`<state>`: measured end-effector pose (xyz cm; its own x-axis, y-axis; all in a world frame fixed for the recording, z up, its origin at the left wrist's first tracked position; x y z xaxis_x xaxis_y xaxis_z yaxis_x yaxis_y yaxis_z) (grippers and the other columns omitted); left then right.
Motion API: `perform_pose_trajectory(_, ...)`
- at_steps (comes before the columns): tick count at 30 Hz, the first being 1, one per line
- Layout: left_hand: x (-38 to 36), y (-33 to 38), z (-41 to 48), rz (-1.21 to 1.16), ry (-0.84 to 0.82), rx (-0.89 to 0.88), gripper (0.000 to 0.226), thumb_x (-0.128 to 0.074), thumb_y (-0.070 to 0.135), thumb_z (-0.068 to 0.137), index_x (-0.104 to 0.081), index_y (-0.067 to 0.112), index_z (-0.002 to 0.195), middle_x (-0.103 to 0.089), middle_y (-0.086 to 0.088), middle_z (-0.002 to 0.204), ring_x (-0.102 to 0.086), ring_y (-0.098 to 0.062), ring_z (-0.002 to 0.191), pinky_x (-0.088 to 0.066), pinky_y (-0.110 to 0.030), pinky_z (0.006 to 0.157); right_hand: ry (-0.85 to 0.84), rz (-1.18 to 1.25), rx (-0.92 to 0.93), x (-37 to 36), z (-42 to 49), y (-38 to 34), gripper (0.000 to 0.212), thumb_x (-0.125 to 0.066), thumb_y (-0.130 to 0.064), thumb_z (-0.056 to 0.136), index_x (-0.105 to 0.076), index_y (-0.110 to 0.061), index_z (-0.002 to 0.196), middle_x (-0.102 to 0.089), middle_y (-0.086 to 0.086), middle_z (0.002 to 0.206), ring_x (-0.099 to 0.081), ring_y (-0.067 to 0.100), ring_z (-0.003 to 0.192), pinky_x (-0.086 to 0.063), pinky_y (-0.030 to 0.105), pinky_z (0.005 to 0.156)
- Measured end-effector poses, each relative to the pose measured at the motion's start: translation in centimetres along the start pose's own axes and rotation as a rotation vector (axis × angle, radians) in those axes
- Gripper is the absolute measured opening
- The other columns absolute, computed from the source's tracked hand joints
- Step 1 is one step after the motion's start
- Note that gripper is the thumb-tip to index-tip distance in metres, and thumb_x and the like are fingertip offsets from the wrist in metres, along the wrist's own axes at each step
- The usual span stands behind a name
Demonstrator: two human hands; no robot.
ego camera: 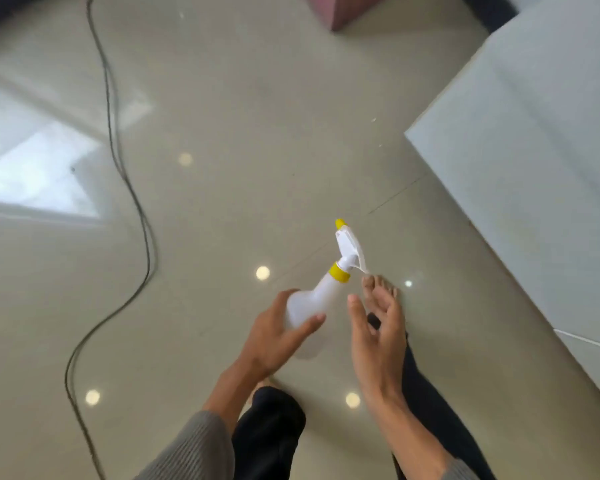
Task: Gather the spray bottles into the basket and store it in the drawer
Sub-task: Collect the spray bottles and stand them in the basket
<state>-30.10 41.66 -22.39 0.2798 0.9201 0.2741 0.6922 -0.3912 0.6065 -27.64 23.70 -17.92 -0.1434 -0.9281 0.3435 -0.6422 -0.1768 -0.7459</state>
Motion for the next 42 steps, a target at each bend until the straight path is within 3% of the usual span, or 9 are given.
perform_pose_trajectory(3, -3.3, 6.6, -0.8, 0.153, -0.188, -0.142, 0.068, -0.053, 0.082, 0.072, -0.042, 0.045, 0.128, -0.066, 0.014, 0.106, -0.064, -0.001, 0.091, -0.054, -0.022, 0.076, 0.036, 0.122, 0.034, 5.0, 0.0, -3.6, 0.034, -0.066, -0.036, 0.094, -0.061, -0.024, 0.125, -0.069, -0.008, 0.123, -0.064, 0.005, 0.116, -0.050, 0.030, 0.098)
perform_pose_trajectory(7, -7.8, 14.6, -1.5, 0.304, -0.415, -0.273, 0.058, -0.051, 0.080, 0.078, -0.037, 0.052, 0.126, -0.066, 0.013, 0.105, -0.063, 0.002, 0.087, -0.053, -0.017, 0.072, 0.168, 0.262, 0.058, 12.3, 0.0, -6.5, 0.017, -0.067, -0.036, 0.091, -0.067, -0.028, 0.107, -0.076, -0.020, 0.100, -0.069, -0.004, 0.098, -0.048, 0.004, 0.077)
perform_pose_trajectory(10, -11.1, 19.6, -2.4, 0.391, -0.523, -0.373, 0.057, -0.049, 0.078, 0.082, -0.034, 0.054, 0.130, -0.063, 0.014, 0.118, -0.062, 0.001, 0.100, -0.053, -0.022, 0.084, 0.243, 0.365, 0.063, 17.5, -0.2, -7.7, 0.019, -0.067, -0.035, 0.088, -0.067, -0.034, 0.107, -0.076, -0.018, 0.104, -0.069, -0.005, 0.102, -0.048, 0.005, 0.082)
perform_pose_trajectory(13, -13.9, 24.8, -3.8, 0.512, -0.389, -0.599, 0.067, -0.052, 0.068, 0.088, -0.037, 0.037, 0.145, -0.048, 0.017, 0.142, -0.051, 0.001, 0.121, -0.047, -0.026, 0.100, 0.335, 0.406, 0.085, 22.5, -0.7, -8.6, 0.024, -0.070, -0.034, 0.084, -0.071, -0.034, 0.108, -0.076, -0.011, 0.110, -0.069, 0.004, 0.108, -0.052, 0.015, 0.090)
perform_pose_trajectory(16, -17.0, 30.1, -6.3, 0.493, -0.259, -0.792, 0.059, -0.059, 0.055, 0.090, -0.049, 0.028, 0.141, -0.047, 0.012, 0.144, -0.049, -0.004, 0.128, -0.048, -0.025, 0.101, 0.452, 0.394, 0.140, 27.4, -1.5, -10.0, 0.025, -0.072, -0.036, 0.081, -0.070, -0.037, 0.106, -0.075, -0.011, 0.112, -0.070, 0.010, 0.108, -0.053, 0.028, 0.097)
perform_pose_trajectory(22, -25.6, 39.4, -10.8, 0.514, -0.243, -1.081, 0.057, -0.062, 0.051, 0.082, -0.061, 0.023, 0.131, -0.058, 0.012, 0.136, -0.053, -0.007, 0.125, -0.049, -0.021, 0.097, 0.704, 0.409, 0.265, 37.0, -1.3, -12.7, 0.033, -0.076, -0.036, 0.077, -0.072, -0.024, 0.108, -0.076, -0.012, 0.109, -0.071, 0.005, 0.105, -0.053, 0.017, 0.091)
perform_pose_trajectory(31, -35.3, 50.3, -8.3, 0.462, -0.235, -1.196, 0.051, -0.080, 0.026, 0.080, -0.063, 0.013, 0.127, -0.064, 0.002, 0.132, -0.056, -0.014, 0.129, -0.049, -0.029, 0.103, 0.768, 0.310, 0.390, 47.8, 4.9, -16.3, 0.041, -0.074, -0.033, 0.083, -0.069, -0.017, 0.120, -0.073, -0.020, 0.114, -0.068, 0.003, 0.112, -0.052, 0.017, 0.092)
perform_pose_trajectory(36, -38.8, 53.3, -5.6, 0.473, -0.264, -1.171, 0.052, -0.078, 0.012, 0.081, -0.061, 0.003, 0.129, -0.061, -0.008, 0.136, -0.049, -0.021, 0.137, -0.044, -0.028, 0.109, 0.822, 0.267, 0.400, 50.1, 8.9, -15.7, 0.038, -0.080, -0.017, 0.085, -0.068, -0.006, 0.119, -0.074, -0.005, 0.113, -0.069, 0.003, 0.107, -0.055, 0.022, 0.094)
perform_pose_trajectory(42, -40.9, 53.2, -2.7, 0.532, -0.301, -1.076, 0.046, -0.076, 0.007, 0.080, -0.063, 0.006, 0.124, -0.069, -0.009, 0.121, -0.064, -0.027, 0.113, -0.054, -0.038, 0.089, 0.811, 0.181, 0.359, 50.1, 12.7, -15.1, 0.036, -0.077, -0.017, 0.087, -0.068, -0.008, 0.121, -0.070, -0.006, 0.111, -0.070, 0.010, 0.103, -0.057, 0.022, 0.092)
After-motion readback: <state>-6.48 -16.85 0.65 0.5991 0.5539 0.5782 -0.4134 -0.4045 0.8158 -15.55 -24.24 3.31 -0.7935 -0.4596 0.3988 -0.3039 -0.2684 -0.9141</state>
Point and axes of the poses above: each hand's wrist, its own z-axis towards the middle knuckle, its own x-axis out of the back of the hand, y = z × x, the point moved 6 cm from there along z, towards the middle knuckle
